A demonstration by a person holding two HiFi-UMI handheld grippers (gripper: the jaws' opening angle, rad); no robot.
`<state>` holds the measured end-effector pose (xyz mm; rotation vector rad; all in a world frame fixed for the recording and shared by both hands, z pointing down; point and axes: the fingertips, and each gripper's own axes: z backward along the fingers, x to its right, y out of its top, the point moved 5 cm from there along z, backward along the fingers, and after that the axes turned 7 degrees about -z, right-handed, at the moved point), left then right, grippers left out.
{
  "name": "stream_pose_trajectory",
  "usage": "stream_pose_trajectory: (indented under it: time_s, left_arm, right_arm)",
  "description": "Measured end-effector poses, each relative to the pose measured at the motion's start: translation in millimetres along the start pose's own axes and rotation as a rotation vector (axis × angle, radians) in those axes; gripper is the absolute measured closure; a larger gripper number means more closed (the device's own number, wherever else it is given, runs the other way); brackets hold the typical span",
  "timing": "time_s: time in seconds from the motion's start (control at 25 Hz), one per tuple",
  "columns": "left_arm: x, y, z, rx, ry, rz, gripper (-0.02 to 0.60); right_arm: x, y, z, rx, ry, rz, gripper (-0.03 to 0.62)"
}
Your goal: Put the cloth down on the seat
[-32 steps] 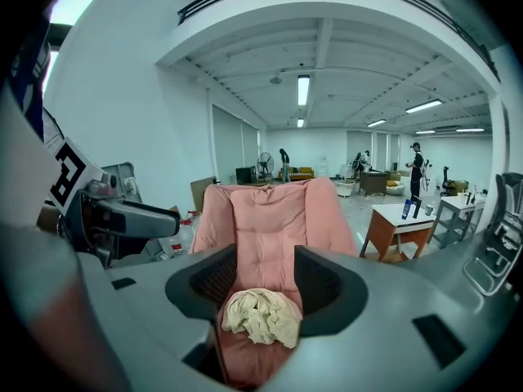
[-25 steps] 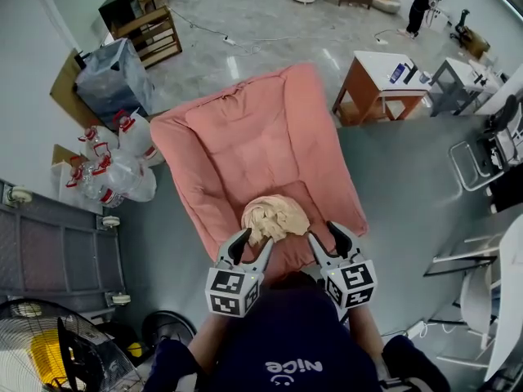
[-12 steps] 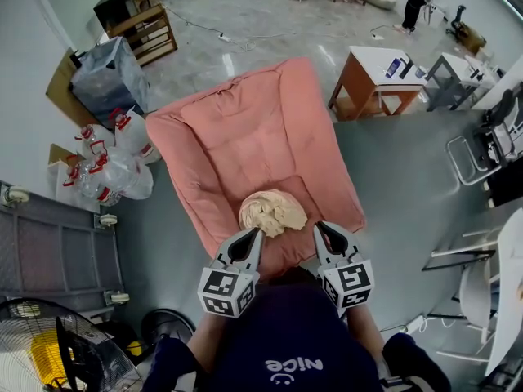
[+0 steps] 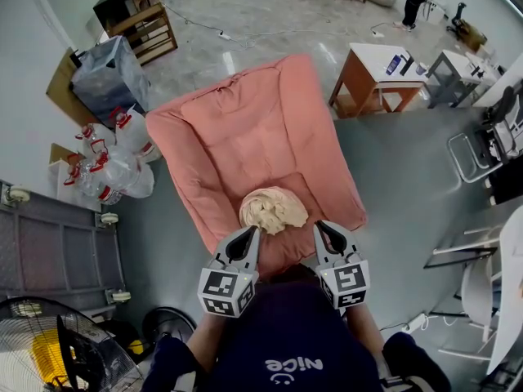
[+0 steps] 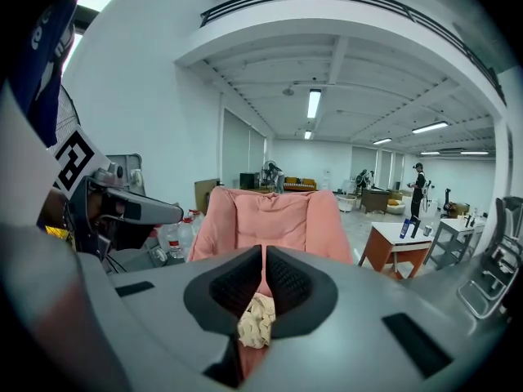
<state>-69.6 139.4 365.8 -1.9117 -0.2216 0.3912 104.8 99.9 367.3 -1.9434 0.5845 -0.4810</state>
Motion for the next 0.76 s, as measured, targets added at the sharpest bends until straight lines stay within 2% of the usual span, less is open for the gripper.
stream_pose_trajectory:
  time_s: [0.36,0.76]
  left_arm:
    - [4.7,-3.2,-3.0,-0.012,-0.008,0.008,0.561]
    - [8.0,-3.4,-6.3,-0.012,-0.004,-0.002,0.561]
  right_arm:
    - [5.9,-2.0,-0.8,-0.012,-0.013,0.010,0.539]
    - [2.4,-0.2,-3.0,-0.008,0.014,0.022,0.539]
